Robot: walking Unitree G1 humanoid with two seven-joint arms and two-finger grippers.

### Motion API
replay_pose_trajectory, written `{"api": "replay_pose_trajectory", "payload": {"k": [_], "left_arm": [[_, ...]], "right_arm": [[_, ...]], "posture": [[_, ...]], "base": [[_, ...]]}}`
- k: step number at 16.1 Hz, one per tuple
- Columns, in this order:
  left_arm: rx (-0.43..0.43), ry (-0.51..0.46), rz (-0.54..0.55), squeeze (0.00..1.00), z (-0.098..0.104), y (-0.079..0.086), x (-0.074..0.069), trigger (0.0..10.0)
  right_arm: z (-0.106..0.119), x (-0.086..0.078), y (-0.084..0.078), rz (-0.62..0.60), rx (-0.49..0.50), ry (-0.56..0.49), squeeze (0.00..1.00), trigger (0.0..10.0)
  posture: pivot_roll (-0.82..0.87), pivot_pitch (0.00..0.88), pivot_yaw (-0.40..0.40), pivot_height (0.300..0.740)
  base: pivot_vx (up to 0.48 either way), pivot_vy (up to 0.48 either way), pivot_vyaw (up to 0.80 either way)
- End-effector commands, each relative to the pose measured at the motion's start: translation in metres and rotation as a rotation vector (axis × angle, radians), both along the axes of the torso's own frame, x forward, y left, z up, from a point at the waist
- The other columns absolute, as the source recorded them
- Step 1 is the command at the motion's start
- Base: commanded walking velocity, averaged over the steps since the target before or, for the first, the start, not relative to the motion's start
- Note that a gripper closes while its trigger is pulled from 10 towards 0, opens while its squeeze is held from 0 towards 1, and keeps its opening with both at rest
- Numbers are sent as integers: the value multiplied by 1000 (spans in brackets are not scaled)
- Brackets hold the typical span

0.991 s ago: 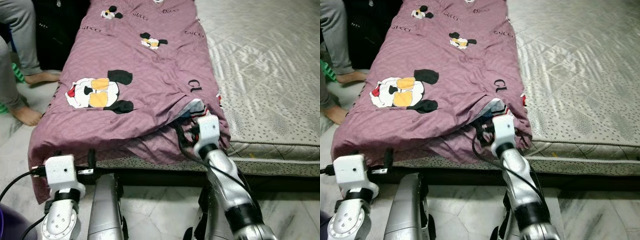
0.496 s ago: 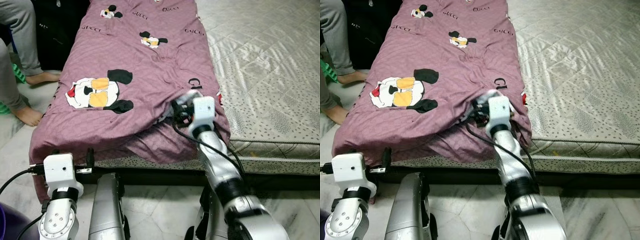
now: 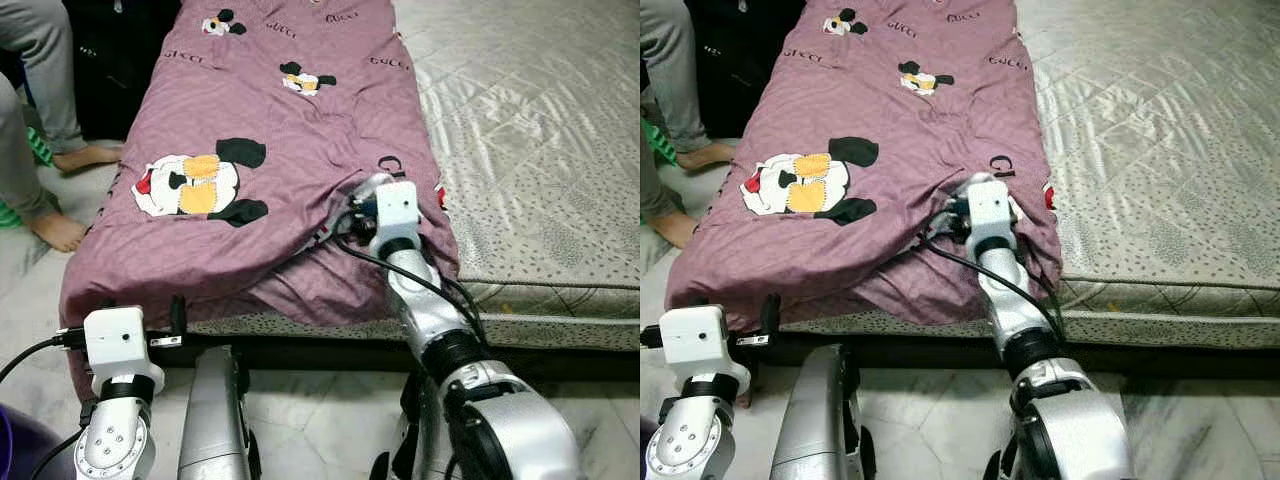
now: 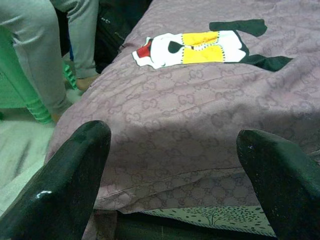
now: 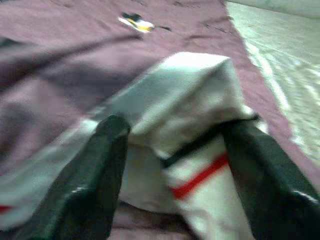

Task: Clean up the room

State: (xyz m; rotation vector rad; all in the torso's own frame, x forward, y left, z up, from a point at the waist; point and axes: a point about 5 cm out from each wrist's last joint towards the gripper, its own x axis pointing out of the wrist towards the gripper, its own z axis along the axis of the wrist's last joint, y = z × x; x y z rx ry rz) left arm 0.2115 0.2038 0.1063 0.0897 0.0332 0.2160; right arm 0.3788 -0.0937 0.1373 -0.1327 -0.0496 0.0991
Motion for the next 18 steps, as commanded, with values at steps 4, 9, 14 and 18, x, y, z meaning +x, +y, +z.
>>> {"api": "replay_pose_trajectory", "payload": {"k": [4,9,14,18], "left_arm": [[8,2,5,0,2,2,2,10000],[-5,-1,4,0,2,1,9,10000],[-20,-9,12,0,1,0,13,10000],[-32,-19,18,0,0,-1,16,10000]], "right_arm": [[-10,-1,-22,-95,-41,18,0,0],[-18,-7,-81,-318,-111,19,0,0],[-23,-15,-120,-446,-151,39,0,0],[-30,-27,-141,-514,-139,55,0,0]], "posture": [[200,188,-12,507],[178,176,-11,507],[167,165,-15,507],[158,159,-22,507]], "base": [[0,0,0],[0,0,0],[0,0,0],[0,0,0]]}}
